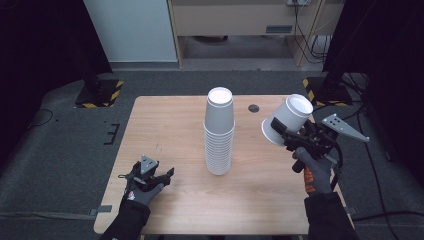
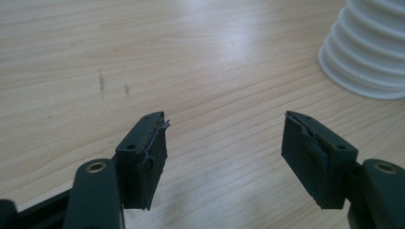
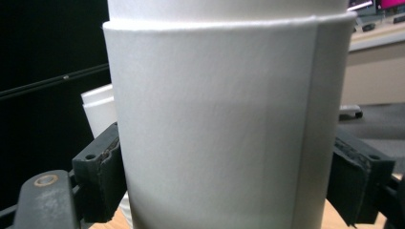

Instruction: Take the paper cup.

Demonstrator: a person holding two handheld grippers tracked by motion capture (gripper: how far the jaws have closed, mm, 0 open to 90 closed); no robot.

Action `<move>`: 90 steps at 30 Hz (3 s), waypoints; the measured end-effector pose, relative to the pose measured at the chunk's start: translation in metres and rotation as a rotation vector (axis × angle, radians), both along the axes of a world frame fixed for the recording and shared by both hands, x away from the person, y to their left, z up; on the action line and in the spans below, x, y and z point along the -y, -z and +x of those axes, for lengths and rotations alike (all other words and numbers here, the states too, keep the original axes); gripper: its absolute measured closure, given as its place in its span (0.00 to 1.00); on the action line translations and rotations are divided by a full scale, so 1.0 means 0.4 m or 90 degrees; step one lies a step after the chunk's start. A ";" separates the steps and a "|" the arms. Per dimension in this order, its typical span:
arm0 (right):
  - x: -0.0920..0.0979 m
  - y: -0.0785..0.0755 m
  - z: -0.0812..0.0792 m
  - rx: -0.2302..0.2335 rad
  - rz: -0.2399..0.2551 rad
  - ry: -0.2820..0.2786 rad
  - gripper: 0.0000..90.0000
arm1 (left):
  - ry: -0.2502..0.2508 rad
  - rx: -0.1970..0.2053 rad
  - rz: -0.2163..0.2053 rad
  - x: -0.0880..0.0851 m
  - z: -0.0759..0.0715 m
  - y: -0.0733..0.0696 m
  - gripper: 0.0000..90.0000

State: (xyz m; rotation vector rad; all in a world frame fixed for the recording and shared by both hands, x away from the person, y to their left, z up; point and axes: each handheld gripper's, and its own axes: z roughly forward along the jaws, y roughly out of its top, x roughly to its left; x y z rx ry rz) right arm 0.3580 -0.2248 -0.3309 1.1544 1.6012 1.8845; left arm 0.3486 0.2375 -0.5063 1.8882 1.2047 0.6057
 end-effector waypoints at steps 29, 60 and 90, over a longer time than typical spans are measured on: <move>0.047 0.188 -0.039 -0.098 0.066 -0.003 0.18 | 0.125 0.103 -0.073 0.174 -0.072 -0.081 0.35; 0.025 0.226 -0.053 -0.126 0.108 -0.019 0.18 | 0.217 0.144 -0.089 0.364 -0.099 -0.101 0.44; 0.035 0.236 -0.065 -0.139 0.146 -0.011 0.17 | 0.257 0.184 -0.123 0.510 -0.051 -0.112 0.46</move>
